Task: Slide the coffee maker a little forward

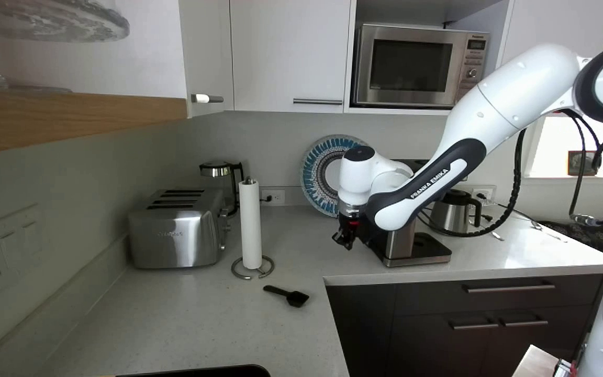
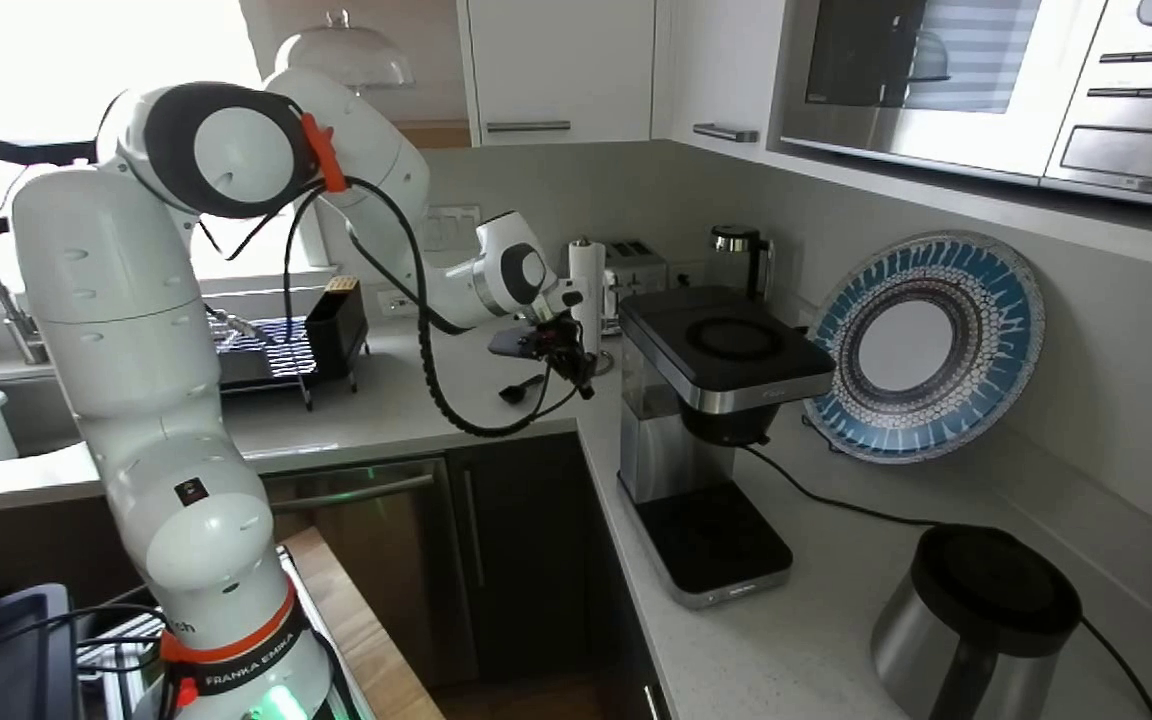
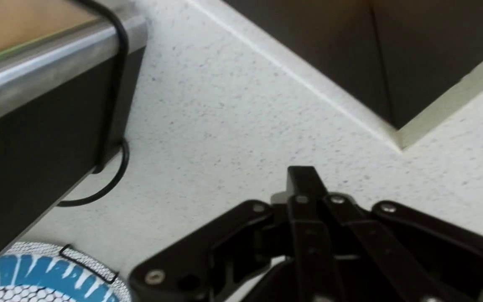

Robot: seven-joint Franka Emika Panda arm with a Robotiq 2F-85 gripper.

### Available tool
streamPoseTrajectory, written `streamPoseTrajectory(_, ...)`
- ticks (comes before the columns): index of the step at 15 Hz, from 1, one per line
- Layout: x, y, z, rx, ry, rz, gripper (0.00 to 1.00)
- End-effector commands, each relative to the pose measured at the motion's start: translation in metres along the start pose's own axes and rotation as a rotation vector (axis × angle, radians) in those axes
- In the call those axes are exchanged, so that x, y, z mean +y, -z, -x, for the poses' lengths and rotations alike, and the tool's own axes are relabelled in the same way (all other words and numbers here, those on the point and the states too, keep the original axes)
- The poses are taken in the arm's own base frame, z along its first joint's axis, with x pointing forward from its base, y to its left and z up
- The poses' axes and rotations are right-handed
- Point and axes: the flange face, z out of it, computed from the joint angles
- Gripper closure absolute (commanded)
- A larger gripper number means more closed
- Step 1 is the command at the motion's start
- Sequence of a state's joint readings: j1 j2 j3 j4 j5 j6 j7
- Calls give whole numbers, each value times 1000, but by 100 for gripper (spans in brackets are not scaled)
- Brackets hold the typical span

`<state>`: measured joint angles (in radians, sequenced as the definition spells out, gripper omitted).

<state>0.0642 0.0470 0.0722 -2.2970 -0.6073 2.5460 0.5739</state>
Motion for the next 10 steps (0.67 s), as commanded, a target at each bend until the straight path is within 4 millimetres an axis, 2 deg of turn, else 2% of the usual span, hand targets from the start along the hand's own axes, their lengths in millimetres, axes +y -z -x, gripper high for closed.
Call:
streamPoseTrajectory(1,-1,21,49,-76,37,-136,100)
streamPoseTrajectory(2,1,30,59,-111,53,-165,100)
streamPoseTrajectory(3,8,43,68,-134,53,-188,81)
streamPoseTrajectory(6,34,75,87,-172,36,-206,59)
streamPoseTrajectory(10,75,122,99,-145,24,-230,30)
